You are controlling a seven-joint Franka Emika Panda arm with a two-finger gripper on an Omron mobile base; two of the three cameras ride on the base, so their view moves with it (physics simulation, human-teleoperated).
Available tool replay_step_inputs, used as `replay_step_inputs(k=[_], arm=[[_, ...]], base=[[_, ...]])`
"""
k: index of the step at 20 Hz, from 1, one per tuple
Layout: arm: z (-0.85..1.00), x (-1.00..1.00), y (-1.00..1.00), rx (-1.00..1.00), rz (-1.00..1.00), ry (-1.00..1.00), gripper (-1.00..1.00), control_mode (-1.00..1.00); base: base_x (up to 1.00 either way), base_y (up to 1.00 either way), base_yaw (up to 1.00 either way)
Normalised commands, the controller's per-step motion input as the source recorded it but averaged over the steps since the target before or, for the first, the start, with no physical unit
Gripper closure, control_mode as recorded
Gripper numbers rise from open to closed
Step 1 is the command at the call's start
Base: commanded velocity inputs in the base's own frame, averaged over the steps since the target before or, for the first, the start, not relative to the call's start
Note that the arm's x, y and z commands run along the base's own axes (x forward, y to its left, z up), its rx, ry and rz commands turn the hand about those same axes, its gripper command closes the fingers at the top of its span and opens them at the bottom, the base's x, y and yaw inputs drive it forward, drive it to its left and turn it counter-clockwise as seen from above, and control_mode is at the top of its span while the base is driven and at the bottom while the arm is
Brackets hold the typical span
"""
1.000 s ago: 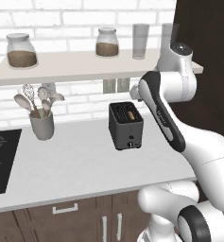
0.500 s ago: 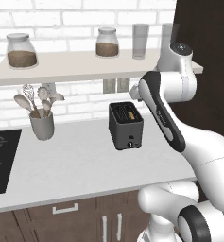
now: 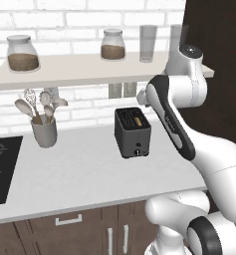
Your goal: Start the toaster. Once the lever pops up, take the bread to the plate on the dining counter.
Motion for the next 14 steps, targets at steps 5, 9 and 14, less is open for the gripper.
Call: replay_step_inputs(k=[5,9,14], arm=[[0.0,0.0,0.0,0.0,0.0,0.0,-1.0,-1.0],[0.0,0.0,0.0,0.0,0.0,0.0,-1.0,-1.0],[0.0,0.0,0.0,0.0,0.0,0.0,-1.0,-1.0]], base=[[0.0,0.0,0.0],[0.0,0.0,0.0],[0.0,0.0,0.0]])
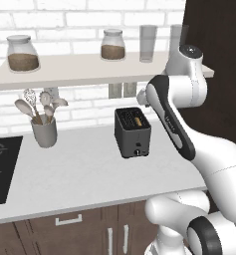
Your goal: Start the toaster. Once the lever pops up, take the bread to the plate on the dining counter.
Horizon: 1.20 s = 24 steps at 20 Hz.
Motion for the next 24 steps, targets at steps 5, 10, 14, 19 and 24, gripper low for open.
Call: replay_step_inputs(k=[5,10,14,19,24], arm=[[0.0,0.0,0.0,0.0,0.0,0.0,-1.0,-1.0],[0.0,0.0,0.0,0.0,0.0,0.0,-1.0,-1.0],[0.0,0.0,0.0,0.0,0.0,0.0,-1.0,-1.0],[0.0,0.0,0.0,0.0,0.0,0.0,-1.0,-1.0],[0.0,0.0,0.0,0.0,0.0,0.0,-1.0,-1.0]], base=[[0.0,0.0,0.0],[0.0,0.0,0.0],[0.0,0.0,0.0],[0.0,0.0,0.0],[0.0,0.0,0.0]])
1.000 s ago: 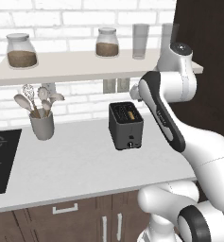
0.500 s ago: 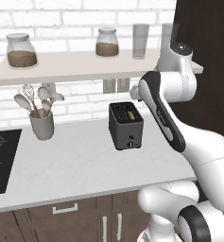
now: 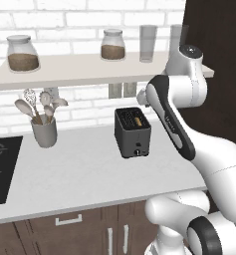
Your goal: Start the toaster. Once the lever pops up, take the bread to the plate on the dining counter.
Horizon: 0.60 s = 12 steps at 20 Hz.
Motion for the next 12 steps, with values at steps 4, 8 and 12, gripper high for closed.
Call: replay_step_inputs(k=[4,8,12], arm=[[0.0,0.0,0.0,0.0,0.0,0.0,-1.0,-1.0],[0.0,0.0,0.0,0.0,0.0,0.0,-1.0,-1.0],[0.0,0.0,0.0,0.0,0.0,0.0,-1.0,-1.0]], base=[[0.0,0.0,0.0],[0.0,0.0,0.0],[0.0,0.0,0.0]])
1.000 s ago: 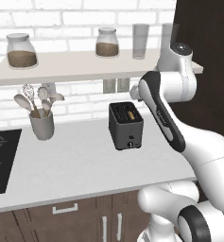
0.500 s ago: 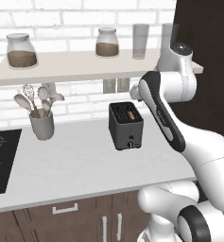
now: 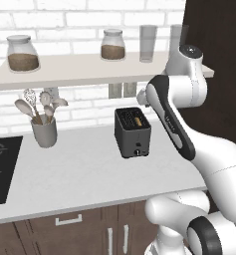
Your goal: Start the toaster. Once the lever pops up, take the bread to the plate on the dining counter.
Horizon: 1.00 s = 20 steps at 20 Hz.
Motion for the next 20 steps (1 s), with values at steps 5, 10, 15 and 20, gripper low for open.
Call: replay_step_inputs(k=[5,10,15,20], arm=[[0.0,0.0,0.0,0.0,0.0,0.0,-1.0,-1.0],[0.0,0.0,0.0,0.0,0.0,0.0,-1.0,-1.0],[0.0,0.0,0.0,0.0,0.0,0.0,-1.0,-1.0],[0.0,0.0,0.0,0.0,0.0,0.0,-1.0,-1.0]], base=[[0.0,0.0,0.0],[0.0,0.0,0.0],[0.0,0.0,0.0],[0.0,0.0,0.0]])
